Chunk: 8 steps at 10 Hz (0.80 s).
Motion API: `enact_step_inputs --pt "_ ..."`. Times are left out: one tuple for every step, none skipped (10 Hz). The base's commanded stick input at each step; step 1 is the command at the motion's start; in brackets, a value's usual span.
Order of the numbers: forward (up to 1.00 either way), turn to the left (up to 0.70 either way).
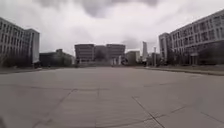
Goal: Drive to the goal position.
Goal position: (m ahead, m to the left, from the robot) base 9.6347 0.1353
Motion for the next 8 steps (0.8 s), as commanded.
enact_step_inputs --pt "0.60 0.01" --pt "0.60 0.01" --pt "0.60 0.01" --pt "0.60 0.01" --pt "0.60 0.01" --pt "0.60 0.01" --pt "0.60 0.01" --pt "0.60 0.01"
